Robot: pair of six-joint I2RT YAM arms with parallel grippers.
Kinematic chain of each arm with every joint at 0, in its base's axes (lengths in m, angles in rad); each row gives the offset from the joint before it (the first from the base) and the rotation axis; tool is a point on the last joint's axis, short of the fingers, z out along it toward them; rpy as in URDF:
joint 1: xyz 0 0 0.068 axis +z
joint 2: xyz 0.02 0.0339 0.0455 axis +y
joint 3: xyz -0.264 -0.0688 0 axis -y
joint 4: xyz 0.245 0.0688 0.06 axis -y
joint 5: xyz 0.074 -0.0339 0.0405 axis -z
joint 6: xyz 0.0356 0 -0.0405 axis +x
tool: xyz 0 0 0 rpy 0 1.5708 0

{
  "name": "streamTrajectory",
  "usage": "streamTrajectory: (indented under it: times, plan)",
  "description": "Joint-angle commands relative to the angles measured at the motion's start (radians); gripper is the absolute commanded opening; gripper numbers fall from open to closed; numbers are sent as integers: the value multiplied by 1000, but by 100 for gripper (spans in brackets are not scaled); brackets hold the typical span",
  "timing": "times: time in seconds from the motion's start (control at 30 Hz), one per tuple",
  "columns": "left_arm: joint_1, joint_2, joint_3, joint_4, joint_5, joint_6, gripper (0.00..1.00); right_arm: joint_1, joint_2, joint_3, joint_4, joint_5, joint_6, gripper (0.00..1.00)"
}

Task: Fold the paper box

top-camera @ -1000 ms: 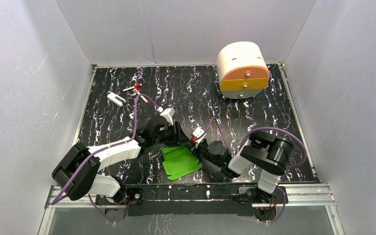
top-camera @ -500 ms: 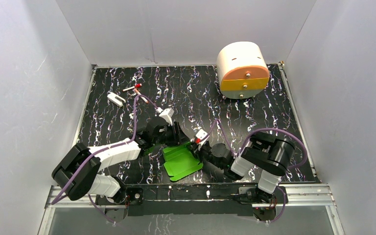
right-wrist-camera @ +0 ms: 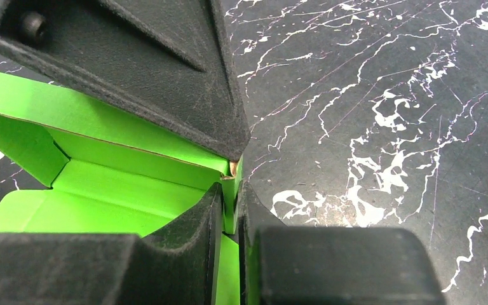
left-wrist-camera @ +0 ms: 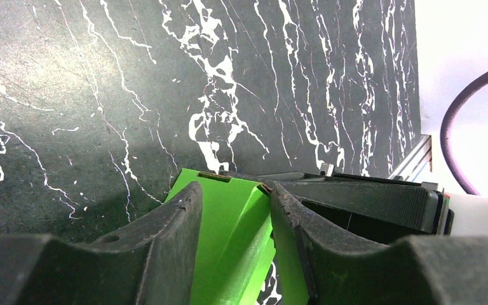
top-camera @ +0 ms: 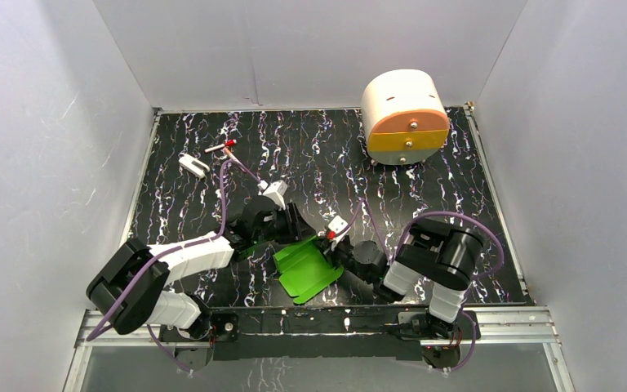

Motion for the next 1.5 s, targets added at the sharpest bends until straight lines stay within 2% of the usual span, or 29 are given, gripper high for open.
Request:
streamTrajectory:
  times: [0.0, 0.2, 0.6, 0.77, 0.93, 1.07, 1.17, 1.47]
  plan:
    - [4, -4, -52, -14, 58, -34, 41, -4, 25, 23, 163, 99, -7, 18]
    - [-6, -21, -91, 34, 103, -86, 44, -4, 60, 34, 196, 179, -22, 15]
    - [-13, -58, -147, 145, 184, -200, 49, 21, 141, 71, 261, 343, -68, 15]
    - [-12, -68, -148, 136, 170, -197, 51, 29, 160, 81, 278, 336, -89, 17]
    - [-13, -117, -103, -7, 64, -113, 58, 29, 111, 53, 241, 278, -79, 23]
    - [-12, -163, -29, -162, -46, -3, 62, 29, 41, 33, 164, 242, -71, 32]
    - [-13, -179, 37, -280, -77, 59, 67, 29, -36, 14, 93, 214, -62, 40]
    - [-13, -146, 216, -555, -82, 217, 72, 29, -342, -8, -361, 169, 58, 65]
